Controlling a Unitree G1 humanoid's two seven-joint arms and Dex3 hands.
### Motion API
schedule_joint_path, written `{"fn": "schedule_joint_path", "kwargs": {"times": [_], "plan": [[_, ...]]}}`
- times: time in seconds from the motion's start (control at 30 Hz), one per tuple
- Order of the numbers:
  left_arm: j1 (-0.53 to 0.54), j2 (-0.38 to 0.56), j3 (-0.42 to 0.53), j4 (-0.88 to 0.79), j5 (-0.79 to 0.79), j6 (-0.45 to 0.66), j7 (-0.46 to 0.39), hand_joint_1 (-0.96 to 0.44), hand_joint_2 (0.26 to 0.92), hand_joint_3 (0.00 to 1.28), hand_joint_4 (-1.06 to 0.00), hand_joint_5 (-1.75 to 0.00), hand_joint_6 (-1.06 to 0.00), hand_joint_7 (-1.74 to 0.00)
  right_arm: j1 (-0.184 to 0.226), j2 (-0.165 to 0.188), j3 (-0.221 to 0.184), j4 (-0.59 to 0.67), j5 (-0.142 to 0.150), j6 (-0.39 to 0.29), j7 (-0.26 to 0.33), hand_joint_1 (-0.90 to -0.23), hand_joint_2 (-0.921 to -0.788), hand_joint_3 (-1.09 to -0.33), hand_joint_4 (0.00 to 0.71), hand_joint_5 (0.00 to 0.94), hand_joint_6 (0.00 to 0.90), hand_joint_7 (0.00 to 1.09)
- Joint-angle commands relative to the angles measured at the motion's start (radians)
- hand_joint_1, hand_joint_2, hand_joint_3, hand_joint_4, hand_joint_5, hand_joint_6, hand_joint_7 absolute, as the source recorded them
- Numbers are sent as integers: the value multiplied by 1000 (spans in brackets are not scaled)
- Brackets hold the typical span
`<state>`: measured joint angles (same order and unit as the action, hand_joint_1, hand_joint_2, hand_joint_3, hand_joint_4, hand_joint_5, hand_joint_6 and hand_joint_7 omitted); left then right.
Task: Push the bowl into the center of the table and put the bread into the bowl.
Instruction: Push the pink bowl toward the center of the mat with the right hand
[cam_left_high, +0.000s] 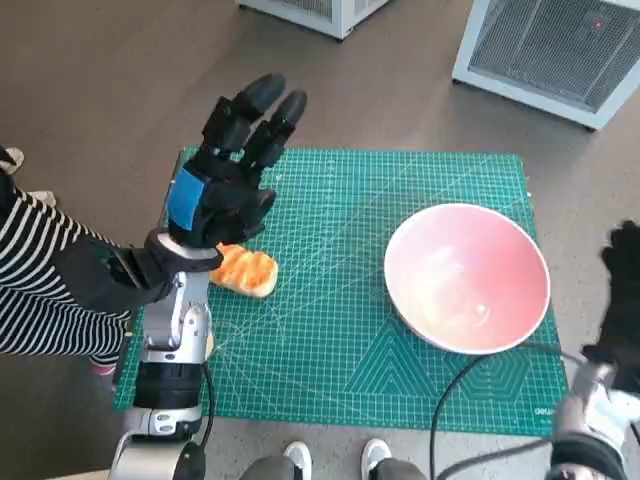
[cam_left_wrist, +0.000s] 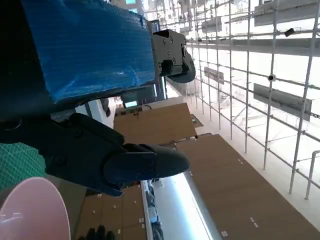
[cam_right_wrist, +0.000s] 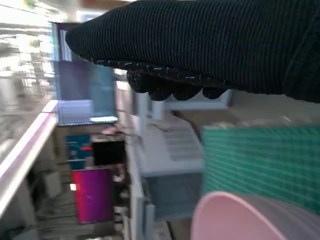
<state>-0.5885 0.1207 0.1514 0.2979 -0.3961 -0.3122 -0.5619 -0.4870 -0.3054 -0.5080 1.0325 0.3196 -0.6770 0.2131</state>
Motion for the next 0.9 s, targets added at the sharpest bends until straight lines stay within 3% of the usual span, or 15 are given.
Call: {"fn": "schedule_joint_path", "kwargs": {"times": [0.03, 0.43, 0.9], "plan": [[-1, 18, 6, -18, 1, 6, 1, -604, 921, 395, -138, -40, 1, -550, -14, 23, 11, 75, 0, 32, -1, -589, -921, -854, 114, 4, 60, 411], [8, 35, 11, -16, 3, -6, 0, -610, 921, 388, -143, -39, 1, -553, -65, 79, 76, 129, -34, 66, -10, -594, -921, -864, 119, 4, 82, 382], [26, 38, 17, -25, 14, -20, 15, -607, 921, 379, -153, -39, 1, -556, -137, 143, 137, 153, -54, 105, 32, -558, -921, -919, 122, 2, 89, 351]]}}
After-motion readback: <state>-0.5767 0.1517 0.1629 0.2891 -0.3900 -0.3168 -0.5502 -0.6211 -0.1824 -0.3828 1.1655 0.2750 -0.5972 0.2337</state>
